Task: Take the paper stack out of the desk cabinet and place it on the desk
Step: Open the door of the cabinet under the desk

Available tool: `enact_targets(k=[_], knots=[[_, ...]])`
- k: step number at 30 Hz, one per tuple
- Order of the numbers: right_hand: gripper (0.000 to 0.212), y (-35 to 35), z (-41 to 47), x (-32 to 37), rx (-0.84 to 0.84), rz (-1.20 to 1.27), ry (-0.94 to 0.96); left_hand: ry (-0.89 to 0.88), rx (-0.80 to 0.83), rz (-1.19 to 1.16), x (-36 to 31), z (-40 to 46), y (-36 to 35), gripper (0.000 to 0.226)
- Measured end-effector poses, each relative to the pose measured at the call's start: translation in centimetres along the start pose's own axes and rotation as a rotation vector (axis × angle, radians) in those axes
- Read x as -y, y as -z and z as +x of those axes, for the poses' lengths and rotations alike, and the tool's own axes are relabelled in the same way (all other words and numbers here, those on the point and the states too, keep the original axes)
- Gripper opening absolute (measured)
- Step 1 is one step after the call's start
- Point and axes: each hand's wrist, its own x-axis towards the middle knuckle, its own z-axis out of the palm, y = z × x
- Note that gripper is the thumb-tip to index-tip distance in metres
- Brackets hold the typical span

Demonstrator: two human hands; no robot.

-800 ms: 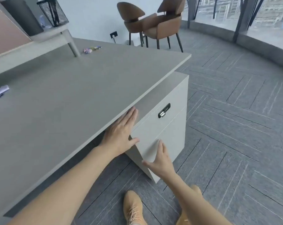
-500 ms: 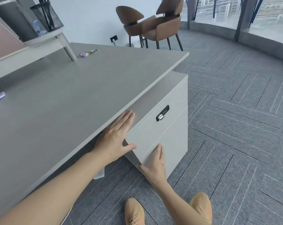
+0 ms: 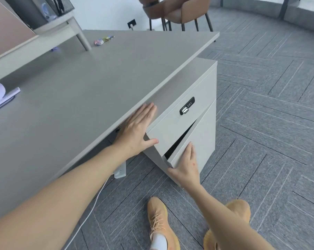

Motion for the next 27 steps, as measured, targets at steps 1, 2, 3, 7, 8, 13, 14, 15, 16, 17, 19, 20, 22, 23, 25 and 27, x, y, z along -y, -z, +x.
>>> enact_targets(k=[1,2,3,7,8,13,14,15,16,17,19,20,22,23,25,27], knots=[[0.13,0.5,-0.3,-0.6,0.016,-0.017,0.009,-0.002,-0.001,0.002,0.0,0.0,0.0,0.105],[0.129,1.1,-0.6,-1.1,0.031,-0.034,0.021,-0.006,-0.004,0.003,0.0,0.0,0.1,0.105],[0.127,1.8,-0.9,-1.7,0.044,-0.048,0.032,-0.008,-0.005,0.004,0.1,0.0,0.1,0.105],[0.12,4.7,-2.2,-3.6,0.09,-0.018,0.03,0.004,0.011,-0.002,-0.1,0.1,0.4,0.106],[0.12,5.5,-2.4,-4.0,0.096,-0.007,0.032,0.008,0.016,0.001,-0.3,0.1,0.4,0.106],[0.115,8.1,-3.3,-5.4,0.114,0.025,0.015,0.038,0.045,0.009,-0.6,0.0,0.7,0.108],[0.11,8.5,-3.5,-5.6,0.114,0.037,0.008,0.041,0.05,0.013,-0.6,0.0,0.8,0.108],[0.106,9.0,-3.7,-5.8,0.114,0.05,0.002,0.045,0.054,0.015,-0.6,0.0,0.8,0.109],[0.103,9.5,-3.9,-6.0,0.113,0.063,-0.003,0.048,0.057,0.015,-0.7,-0.1,0.8,0.109],[0.1,9.9,-4.0,-6.3,0.108,0.077,-0.005,0.051,0.06,0.015,-0.8,-0.1,0.8,0.109],[0.093,10.7,-4.4,-6.8,0.105,0.095,-0.013,0.057,0.066,0.02,-1.0,-0.1,0.9,0.109],[0.09,11.2,-4.6,-7.0,0.108,0.091,-0.018,0.062,0.068,0.025,-1.1,-0.1,0.9,0.109],[0.085,12.1,-4.8,-7.5,0.109,0.062,-0.025,0.072,0.073,0.032,-1.4,-0.1,1.0,0.109],[0.084,12.6,-4.9,-7.7,0.108,0.051,-0.028,0.082,0.079,0.032,-1.5,-0.2,1.1,0.109],[0.083,13.9,-5.0,-8.4,0.114,0.042,-0.049,0.109,0.086,0.033,-1.8,-0.2,1.2,0.109],[0.078,15.5,-5.1,-9.2,0.105,0.048,-0.084,0.132,0.084,0.03,-2.1,-0.3,1.3,0.109]])
